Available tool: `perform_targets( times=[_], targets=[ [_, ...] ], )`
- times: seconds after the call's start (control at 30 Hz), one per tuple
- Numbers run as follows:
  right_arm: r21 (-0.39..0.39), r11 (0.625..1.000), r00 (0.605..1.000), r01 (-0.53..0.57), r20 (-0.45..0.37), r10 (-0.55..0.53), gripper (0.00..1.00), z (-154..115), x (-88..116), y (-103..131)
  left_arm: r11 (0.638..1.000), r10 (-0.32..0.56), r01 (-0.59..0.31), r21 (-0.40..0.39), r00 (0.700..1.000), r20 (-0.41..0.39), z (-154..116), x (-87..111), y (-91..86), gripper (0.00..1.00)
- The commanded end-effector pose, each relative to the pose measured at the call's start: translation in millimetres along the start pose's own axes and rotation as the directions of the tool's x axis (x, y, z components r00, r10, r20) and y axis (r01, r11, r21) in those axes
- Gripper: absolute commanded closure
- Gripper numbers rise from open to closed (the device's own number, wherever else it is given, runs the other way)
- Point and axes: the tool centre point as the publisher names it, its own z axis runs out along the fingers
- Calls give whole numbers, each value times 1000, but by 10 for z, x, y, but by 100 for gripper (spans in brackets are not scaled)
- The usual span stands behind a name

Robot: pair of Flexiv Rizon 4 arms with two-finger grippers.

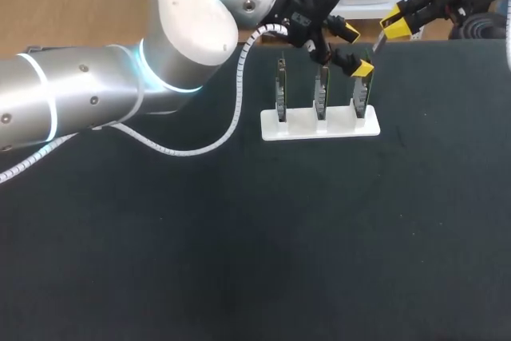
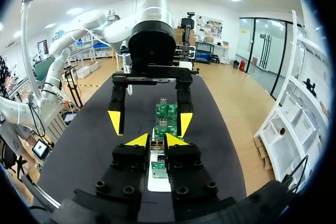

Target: Pick up the optical module with the left hand, and insert it into the network port with the right hand.

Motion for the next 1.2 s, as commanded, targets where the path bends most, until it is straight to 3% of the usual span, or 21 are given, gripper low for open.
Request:
perform_targets(
  times=[0.03,1.0,1.07,1.2],
  targets=[
    [3,1000,1000,-2,-2,2,100,-3,-1,13,1000,1,-1,3,1000,-8,22,-11,26,0],
    [-5,1000,1000,-3,-14,3,100,-25,-8,3,1000,15,-15,14,1000,-7,65,6,37,0],
    [-17,1000,998,4,-62,-5,100,-18,-11,14,1000,25,-25,9,1000,2,68,4,35,0],
    [-26,1000,998,5,-68,-7,100,10,-29,36,1000,25,-25,9,1000,2,68,4,35,0]
  ],
)
